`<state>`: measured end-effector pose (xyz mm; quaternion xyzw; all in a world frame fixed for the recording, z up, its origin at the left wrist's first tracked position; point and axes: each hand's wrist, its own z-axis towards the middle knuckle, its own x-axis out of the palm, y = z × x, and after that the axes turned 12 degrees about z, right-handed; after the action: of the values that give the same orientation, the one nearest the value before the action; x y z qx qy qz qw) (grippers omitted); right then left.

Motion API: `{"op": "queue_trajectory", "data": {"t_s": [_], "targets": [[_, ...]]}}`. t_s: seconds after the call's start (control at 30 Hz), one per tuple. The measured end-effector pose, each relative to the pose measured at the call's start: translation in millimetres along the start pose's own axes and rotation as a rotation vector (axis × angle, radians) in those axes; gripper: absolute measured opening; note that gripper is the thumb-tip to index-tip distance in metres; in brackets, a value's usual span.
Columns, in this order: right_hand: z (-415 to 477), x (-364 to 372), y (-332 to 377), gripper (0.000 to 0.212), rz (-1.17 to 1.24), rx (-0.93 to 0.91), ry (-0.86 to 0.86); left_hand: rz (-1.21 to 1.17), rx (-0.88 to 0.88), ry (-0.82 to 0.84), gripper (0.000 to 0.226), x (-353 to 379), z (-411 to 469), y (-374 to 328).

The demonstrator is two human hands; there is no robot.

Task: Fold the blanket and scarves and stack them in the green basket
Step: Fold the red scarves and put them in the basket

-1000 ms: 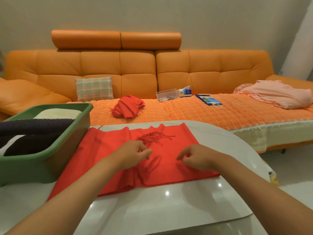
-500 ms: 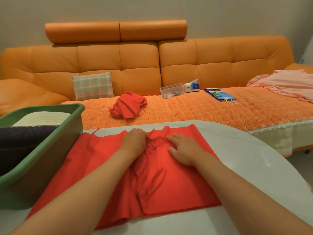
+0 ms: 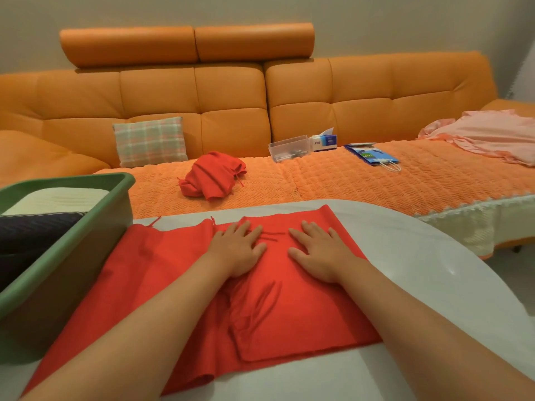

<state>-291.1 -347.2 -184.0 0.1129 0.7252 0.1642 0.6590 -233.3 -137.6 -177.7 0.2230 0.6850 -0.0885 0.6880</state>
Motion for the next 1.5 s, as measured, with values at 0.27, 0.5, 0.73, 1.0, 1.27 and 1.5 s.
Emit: {"op": "queue_trajectory", "data": {"t_s": [0.27,0.5,0.73,1.0,1.27,1.5], "targets": [[-28,-24,-33,0.048,0.112,0.034,-0.259,0.018,0.008,-0.371,0.035,-37,23,-41],[-61,-56,-65,0.04,-0.007,0.333,-0.212,0.161,0.482,-0.259,0.062,-70,71,-125],[-69,-66,-63,0.022,0.295,0.324,-0.1,0.454,0.567,-0.261,0.04,-68,84,-137],[-67,-78,-9,0.018,0.708,0.183,-0.046,0.362,0.487,-0.304,0.028,-84,70,-49],[-61,-42,89,0.018,0.896,0.114,0.397,0.182,0.261,-0.207,0.04,-35,14,42],[-41,9,103,0.038,0.215,-0.17,-0.133,-0.178,0.019,-0.092,0.068,5,-56,68]]}}
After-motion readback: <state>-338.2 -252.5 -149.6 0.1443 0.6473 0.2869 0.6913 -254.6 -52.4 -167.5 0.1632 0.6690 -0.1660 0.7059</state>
